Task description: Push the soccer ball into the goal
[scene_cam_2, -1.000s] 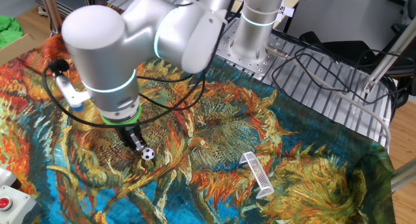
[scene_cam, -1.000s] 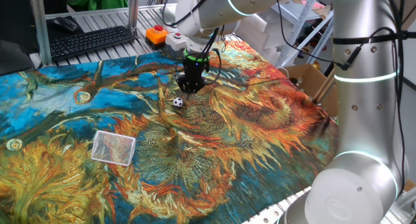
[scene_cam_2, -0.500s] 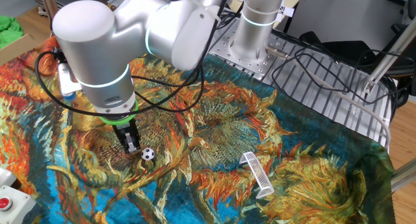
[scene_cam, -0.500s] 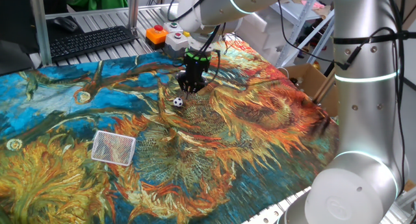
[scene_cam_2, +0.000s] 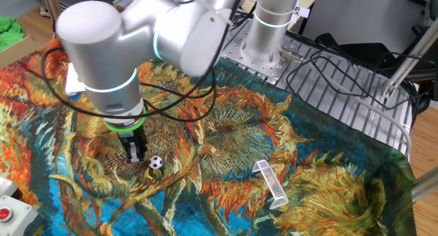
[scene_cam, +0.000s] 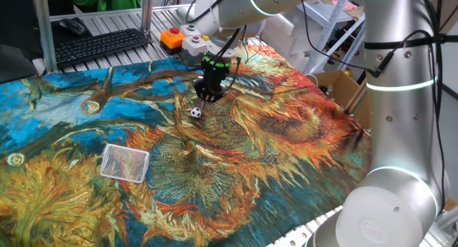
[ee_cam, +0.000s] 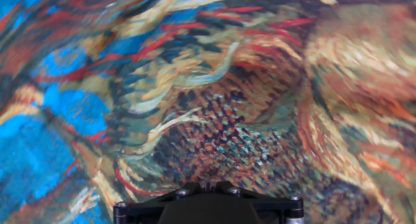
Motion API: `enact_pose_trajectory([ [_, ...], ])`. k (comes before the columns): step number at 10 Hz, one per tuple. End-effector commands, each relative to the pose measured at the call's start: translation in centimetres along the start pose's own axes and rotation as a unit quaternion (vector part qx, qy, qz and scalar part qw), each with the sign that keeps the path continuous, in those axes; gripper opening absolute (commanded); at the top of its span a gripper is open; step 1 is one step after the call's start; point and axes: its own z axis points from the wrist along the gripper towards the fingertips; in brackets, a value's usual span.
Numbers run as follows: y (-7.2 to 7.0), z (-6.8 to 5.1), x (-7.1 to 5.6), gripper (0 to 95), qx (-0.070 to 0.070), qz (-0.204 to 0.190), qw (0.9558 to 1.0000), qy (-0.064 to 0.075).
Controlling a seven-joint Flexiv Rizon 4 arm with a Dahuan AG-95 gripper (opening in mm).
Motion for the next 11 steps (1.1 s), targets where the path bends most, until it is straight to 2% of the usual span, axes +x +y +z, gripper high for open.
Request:
enact_pose_trajectory([
  [1, 0.5, 0.6, 1.3, 0.0, -0.002, 0.027, 0.9996, -0.006],
  [7, 1.9, 0.7, 6.0, 0.0, -0.004, 0.061, 0.9981, -0.005],
  [9, 1.9, 0.0, 7.0, 0.0, -0.003, 0.067, 0.9978, -0.004],
  [11, 2.1, -0.3, 7.4, 0.0, 0.001, 0.064, 0.998, 0.001],
])
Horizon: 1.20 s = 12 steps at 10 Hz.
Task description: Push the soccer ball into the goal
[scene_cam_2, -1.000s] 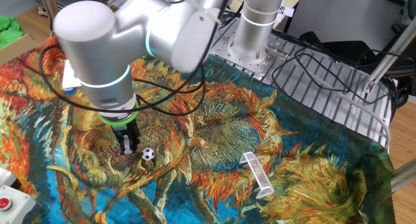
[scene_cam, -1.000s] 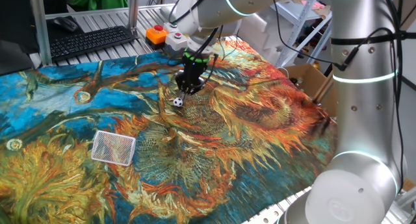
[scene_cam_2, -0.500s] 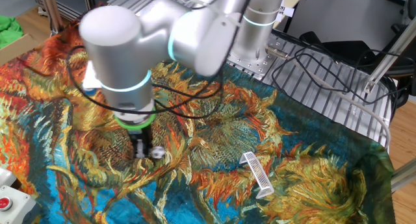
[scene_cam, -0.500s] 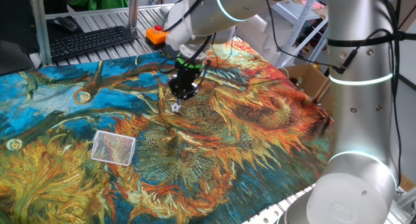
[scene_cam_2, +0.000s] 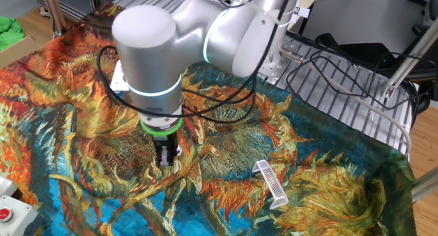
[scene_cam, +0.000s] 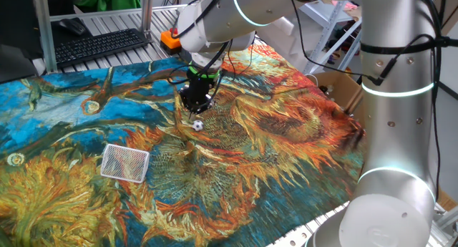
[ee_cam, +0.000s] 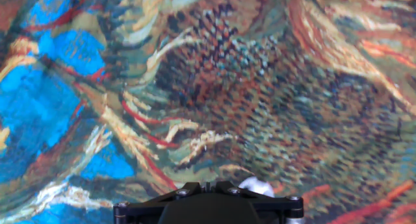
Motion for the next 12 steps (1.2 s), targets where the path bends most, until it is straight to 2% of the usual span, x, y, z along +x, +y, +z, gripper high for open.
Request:
enact_pose_trajectory([
  [1, 0.5, 0.1, -0.2, 0.0, 0.005, -0.015, 0.9999, -0.001],
  [2, 0.8, 0.1, -0.4, 0.0, 0.01, -0.045, 0.9989, -0.008],
  [3, 1.1, 0.1, -0.8, 0.0, 0.023, -0.104, 0.9941, -0.024],
  [4, 1.2, 0.1, -1.0, 0.0, 0.027, -0.126, 0.9913, -0.029],
  [5, 1.1, 0.3, -1.2, 0.0, 0.037, -0.162, 0.9853, -0.039],
  [6, 0.5, 0.4, -1.3, 0.0, 0.047, -0.202, 0.9771, -0.048],
  [8, -1.3, 0.2, -1.9, 0.0, 0.054, -0.257, 0.9634, -0.051],
  [9, -3.3, -0.1, -2.9, 0.0, 0.052, -0.298, 0.9521, -0.046],
  [10, -4.7, -0.2, -3.4, 0.0, 0.051, -0.312, 0.9476, -0.043],
  [12, -7.0, -0.4, -4.0, 0.0, 0.05, -0.351, 0.9343, -0.037],
])
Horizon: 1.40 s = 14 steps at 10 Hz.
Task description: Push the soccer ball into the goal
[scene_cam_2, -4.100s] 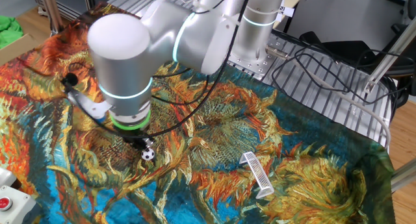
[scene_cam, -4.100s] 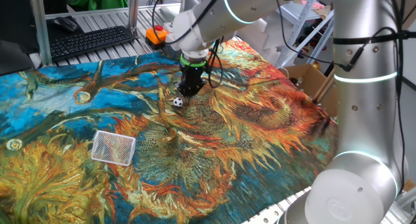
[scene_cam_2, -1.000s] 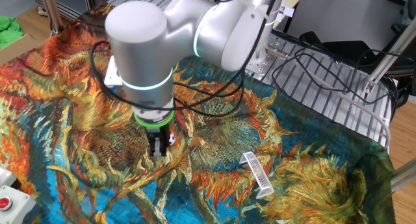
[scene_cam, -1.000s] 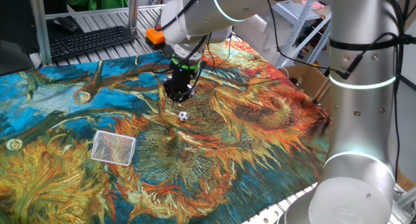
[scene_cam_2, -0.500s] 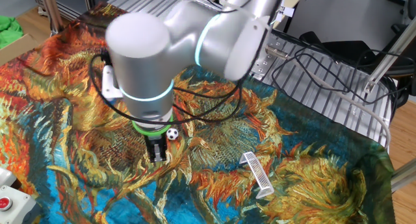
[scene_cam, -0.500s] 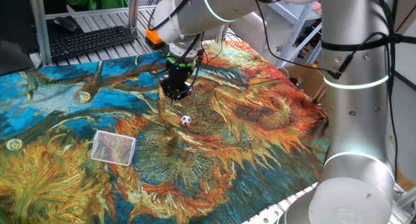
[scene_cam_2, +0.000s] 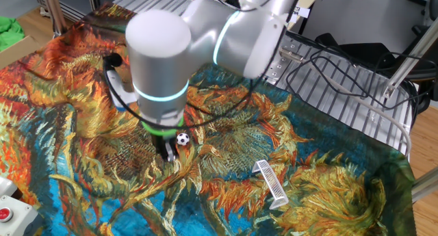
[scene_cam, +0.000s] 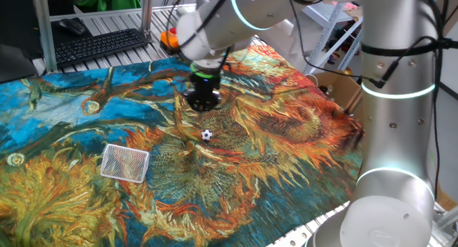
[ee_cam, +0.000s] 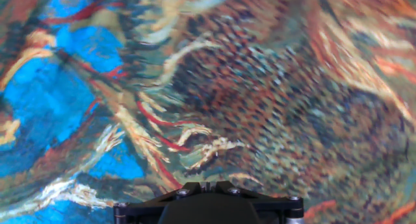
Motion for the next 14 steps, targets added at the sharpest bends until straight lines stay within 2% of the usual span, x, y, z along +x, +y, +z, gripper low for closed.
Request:
enact_pose_trajectory([
  [1, -4.4, 0.1, 1.2, 0.0, -0.001, -0.1, 0.995, -0.002],
  [4, -7.5, 0.4, 3.3, 0.0, -0.01, -0.111, 0.9937, -0.003],
  [6, -8.3, 0.4, 4.3, 0.0, -0.012, -0.104, 0.9945, -0.001],
  [9, -8.3, 0.6, 5.3, 0.0, -0.018, -0.095, 0.9953, 0.002],
  [11, -7.9, 1.5, 6.1, 0.0, -0.025, -0.091, 0.9956, 0.004],
  [14, -7.7, 1.6, 6.0, 0.0, -0.035, -0.091, 0.9952, 0.008],
])
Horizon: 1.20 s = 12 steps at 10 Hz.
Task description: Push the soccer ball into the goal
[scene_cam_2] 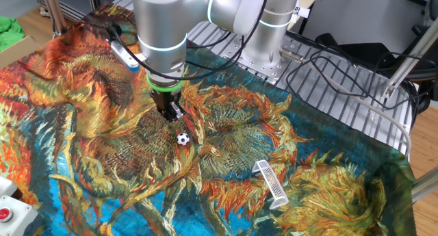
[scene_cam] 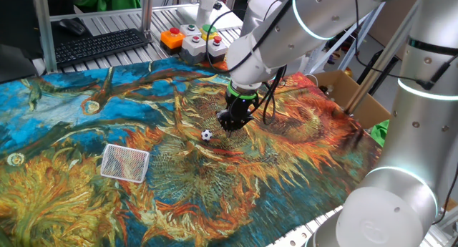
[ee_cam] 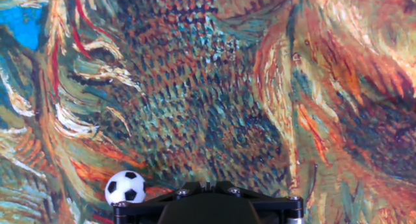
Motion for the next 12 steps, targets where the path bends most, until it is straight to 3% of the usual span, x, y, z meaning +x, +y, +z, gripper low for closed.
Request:
enact_pose_trajectory([
  [1, 0.3, 0.0, 0.1, 0.0, -0.007, -0.001, 1.0, 0.003],
  [6, 2.5, 0.0, 0.4, 0.0, -0.006, 0.005, 1.0, 0.003],
  [12, 5.9, 0.2, -0.9, 0.0, -0.008, 0.021, 0.9997, -0.002],
])
